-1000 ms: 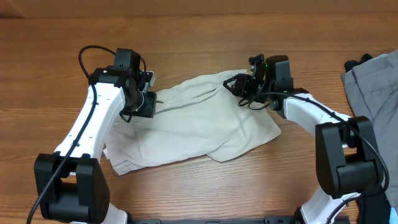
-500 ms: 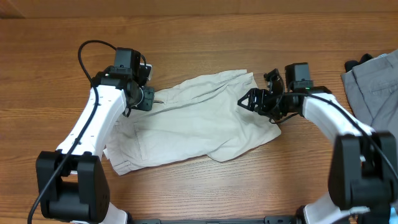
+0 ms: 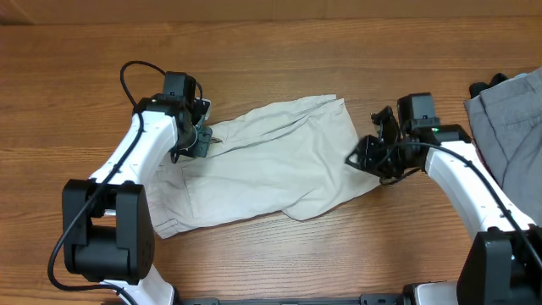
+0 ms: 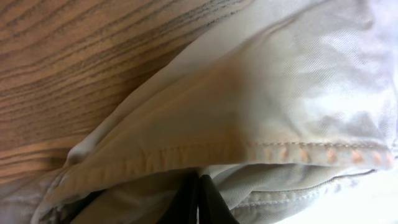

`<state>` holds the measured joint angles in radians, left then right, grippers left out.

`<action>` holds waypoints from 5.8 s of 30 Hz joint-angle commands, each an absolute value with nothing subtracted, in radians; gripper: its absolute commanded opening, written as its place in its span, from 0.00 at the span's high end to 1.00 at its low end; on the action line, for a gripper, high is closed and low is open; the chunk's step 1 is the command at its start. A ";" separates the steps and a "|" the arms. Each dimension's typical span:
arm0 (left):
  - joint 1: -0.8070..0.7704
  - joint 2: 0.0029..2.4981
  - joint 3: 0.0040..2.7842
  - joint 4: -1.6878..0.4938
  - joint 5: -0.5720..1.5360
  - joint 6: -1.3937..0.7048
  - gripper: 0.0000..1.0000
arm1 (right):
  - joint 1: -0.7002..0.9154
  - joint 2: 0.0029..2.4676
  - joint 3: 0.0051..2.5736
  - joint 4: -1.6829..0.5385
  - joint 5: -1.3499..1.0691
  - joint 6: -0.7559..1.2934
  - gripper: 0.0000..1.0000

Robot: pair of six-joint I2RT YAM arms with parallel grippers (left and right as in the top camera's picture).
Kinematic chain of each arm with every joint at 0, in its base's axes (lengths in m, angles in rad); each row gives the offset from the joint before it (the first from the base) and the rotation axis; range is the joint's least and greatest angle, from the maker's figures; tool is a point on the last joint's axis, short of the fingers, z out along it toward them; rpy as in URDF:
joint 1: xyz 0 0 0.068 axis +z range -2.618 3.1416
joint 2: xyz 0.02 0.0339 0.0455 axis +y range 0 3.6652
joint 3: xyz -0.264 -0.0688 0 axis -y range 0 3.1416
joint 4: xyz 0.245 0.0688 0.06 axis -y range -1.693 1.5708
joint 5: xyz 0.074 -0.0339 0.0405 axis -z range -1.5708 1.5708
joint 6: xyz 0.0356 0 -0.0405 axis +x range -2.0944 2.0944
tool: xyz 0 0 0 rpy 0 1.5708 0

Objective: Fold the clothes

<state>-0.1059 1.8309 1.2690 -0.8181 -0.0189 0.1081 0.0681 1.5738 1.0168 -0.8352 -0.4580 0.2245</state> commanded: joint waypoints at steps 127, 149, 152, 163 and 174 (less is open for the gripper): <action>0.731 1.798 0.842 -0.858 0.314 -0.111 0.01 | 0.099 1.442 0.947 -0.783 -0.649 0.101 0.25; 0.407 1.798 0.625 -0.608 0.484 -0.118 0.00 | 0.099 1.442 0.947 -0.727 -0.649 0.131 0.21; 0.407 1.798 0.606 -0.591 0.551 -0.035 0.00 | 0.099 1.442 0.947 -0.727 -0.649 0.131 0.21; 0.407 1.799 0.587 -0.658 0.581 -0.052 0.00 | 0.099 1.442 0.947 -0.730 -0.650 0.131 0.21; 0.407 1.799 0.583 -0.514 0.663 -0.081 0.61 | 0.099 1.442 0.947 -0.720 -0.650 0.135 0.21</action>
